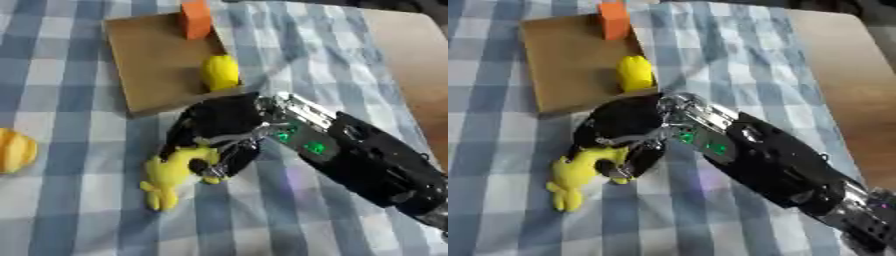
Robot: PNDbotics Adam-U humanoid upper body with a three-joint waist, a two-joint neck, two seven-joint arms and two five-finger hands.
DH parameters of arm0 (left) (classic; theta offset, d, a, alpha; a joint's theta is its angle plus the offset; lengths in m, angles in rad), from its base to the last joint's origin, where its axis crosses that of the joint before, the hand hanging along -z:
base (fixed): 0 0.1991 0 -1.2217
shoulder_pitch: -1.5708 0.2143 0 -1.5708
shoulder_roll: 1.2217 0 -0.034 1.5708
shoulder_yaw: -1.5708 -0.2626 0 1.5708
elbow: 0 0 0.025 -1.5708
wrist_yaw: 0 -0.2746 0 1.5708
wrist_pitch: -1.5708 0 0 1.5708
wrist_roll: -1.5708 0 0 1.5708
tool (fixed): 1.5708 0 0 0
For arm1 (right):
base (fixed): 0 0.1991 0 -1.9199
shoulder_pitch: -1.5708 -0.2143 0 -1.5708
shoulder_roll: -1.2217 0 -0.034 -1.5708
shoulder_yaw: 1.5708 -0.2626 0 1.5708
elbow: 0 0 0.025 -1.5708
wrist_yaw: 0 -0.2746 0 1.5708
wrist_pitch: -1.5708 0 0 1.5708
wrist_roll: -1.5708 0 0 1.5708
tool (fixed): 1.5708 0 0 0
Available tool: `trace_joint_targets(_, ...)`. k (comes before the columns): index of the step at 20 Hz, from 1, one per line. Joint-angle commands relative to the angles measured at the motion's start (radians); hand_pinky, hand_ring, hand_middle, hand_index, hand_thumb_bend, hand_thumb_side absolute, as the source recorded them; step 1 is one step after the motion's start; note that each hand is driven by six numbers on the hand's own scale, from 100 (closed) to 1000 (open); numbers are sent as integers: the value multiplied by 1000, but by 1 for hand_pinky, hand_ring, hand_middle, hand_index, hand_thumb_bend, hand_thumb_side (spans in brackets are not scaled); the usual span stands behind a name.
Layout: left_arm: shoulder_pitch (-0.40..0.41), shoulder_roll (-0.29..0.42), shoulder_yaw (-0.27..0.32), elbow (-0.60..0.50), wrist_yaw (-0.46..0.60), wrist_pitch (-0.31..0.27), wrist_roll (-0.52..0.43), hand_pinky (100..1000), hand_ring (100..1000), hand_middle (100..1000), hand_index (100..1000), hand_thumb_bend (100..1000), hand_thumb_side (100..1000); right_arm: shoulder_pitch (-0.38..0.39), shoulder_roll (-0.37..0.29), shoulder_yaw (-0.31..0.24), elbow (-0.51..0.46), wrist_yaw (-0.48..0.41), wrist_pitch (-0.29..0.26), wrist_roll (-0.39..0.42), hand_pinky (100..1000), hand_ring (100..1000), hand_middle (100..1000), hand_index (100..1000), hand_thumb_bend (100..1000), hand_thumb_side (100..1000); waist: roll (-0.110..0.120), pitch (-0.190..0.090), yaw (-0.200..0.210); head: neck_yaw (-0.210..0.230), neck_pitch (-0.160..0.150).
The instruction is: Pick up objects on the table and place them in the box.
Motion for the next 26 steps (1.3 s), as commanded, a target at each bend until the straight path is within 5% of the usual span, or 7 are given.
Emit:
trace_joint_targets(1, -5, 13, 7, -21, 0, 0, -1, 981, 758, 702, 841, 100, 643, 0, -45, -21, -40, -106, 39, 44, 693, 588, 374, 595, 100, 220, 11, -23, -3, 4, 2)
trace_joint_targets(11, 0, 15, 10, -21, 1, -1, 2, 980, 759, 703, 841, 100, 639, 6, -89, -90, -157, -311, 147, 110, 693, 574, 310, 548, 100, 205, 20, -33, -15, 13, 3)
trace_joint_targets(26, 4, 20, 12, -21, 0, -3, 3, 978, 760, 704, 841, 100, 634, -15, -142, -175, -267, -499, 197, 69, 697, 571, 286, 531, 100, 198, 23, -42, -23, 22, -1)
